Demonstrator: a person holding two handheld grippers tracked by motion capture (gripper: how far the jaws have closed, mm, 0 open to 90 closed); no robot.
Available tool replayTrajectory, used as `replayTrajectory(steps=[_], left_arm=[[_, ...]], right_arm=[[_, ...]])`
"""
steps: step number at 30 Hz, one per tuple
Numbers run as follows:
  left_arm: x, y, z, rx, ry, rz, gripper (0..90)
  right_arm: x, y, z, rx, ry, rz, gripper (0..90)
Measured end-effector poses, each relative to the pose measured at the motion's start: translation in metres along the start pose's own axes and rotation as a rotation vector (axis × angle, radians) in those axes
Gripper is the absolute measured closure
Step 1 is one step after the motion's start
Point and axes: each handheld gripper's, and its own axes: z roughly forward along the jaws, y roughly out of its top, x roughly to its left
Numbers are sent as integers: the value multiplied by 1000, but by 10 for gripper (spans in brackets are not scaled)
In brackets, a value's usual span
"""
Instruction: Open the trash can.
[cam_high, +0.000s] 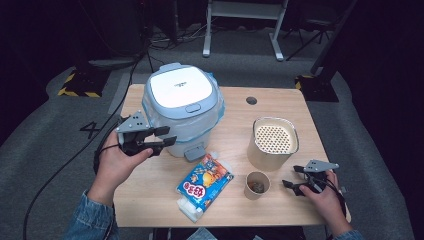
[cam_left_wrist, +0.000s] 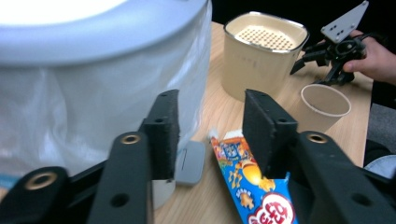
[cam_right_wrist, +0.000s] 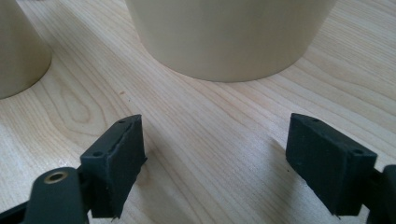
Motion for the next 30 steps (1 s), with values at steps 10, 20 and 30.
replayTrajectory(steps=[10,20,30], left_arm=[[3,34,1,0,-27,32,776],[7,61,10,-58,-36,4,900],[6,71,33,-101,-2,-20,900]], right_arm=[[0,0,0,0,0,0,198],[0,0,0,0,0,0,198],[0,0,0,0,0,0,198]])
